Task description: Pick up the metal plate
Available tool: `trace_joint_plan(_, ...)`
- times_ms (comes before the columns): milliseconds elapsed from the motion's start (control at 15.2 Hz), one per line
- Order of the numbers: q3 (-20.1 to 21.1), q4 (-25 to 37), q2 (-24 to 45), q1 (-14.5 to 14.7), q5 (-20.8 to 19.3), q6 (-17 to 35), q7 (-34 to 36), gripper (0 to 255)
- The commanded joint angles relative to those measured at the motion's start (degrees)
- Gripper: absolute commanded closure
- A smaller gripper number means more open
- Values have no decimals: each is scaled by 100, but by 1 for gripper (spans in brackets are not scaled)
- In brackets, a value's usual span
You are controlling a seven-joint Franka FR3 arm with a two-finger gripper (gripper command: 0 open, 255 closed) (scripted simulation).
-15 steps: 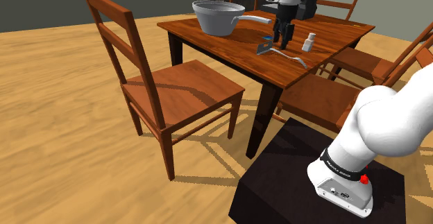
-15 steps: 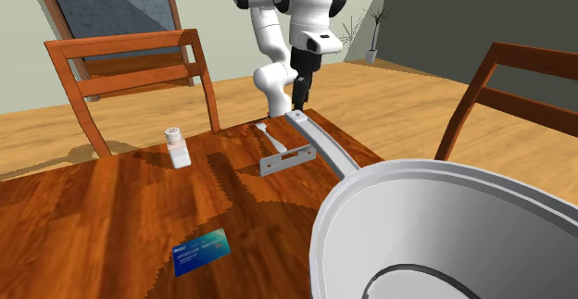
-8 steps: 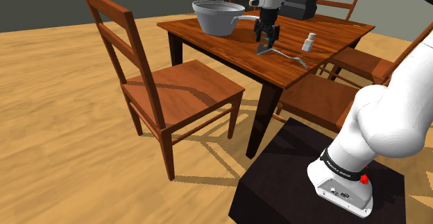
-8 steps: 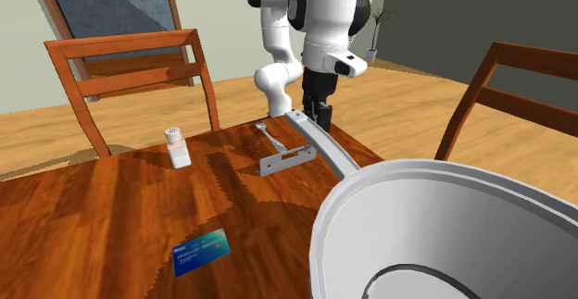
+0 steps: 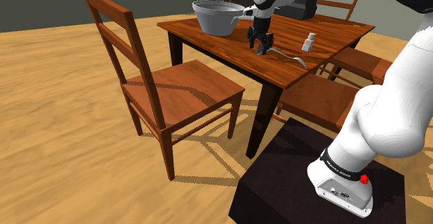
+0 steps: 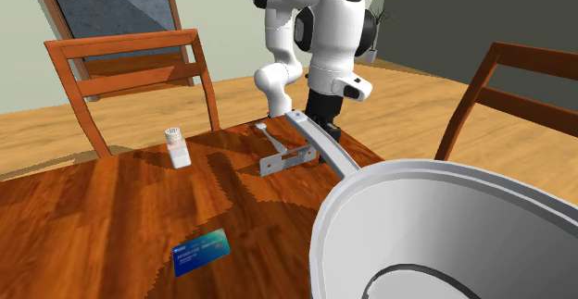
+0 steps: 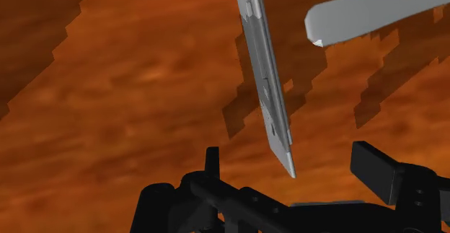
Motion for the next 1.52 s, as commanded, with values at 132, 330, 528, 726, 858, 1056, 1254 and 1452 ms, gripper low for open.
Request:
trace_joint_plan(132,-2,-112,1,-2,-3,116,4,255)
trace_joint_plan(330,-5,-113,20,-5,8,133,-5,255)
trace_joint_plan(528,0,-130,-5,0,-8,128,11,255)
trace_joint_plan(726,-4,-108,13,-3,4,121,0,255)
trace_joint_plan(858,2,4,-33,3,-19,-29,7,255)
trace_joint_plan(1056,10,184,-87,11,-44,-255,12,255)
trace_joint_plan(1254,17,375,-130,18,-62,-482,12,255)
trace_joint_plan(1452,24,578,-159,24,-73,-710,6,255)
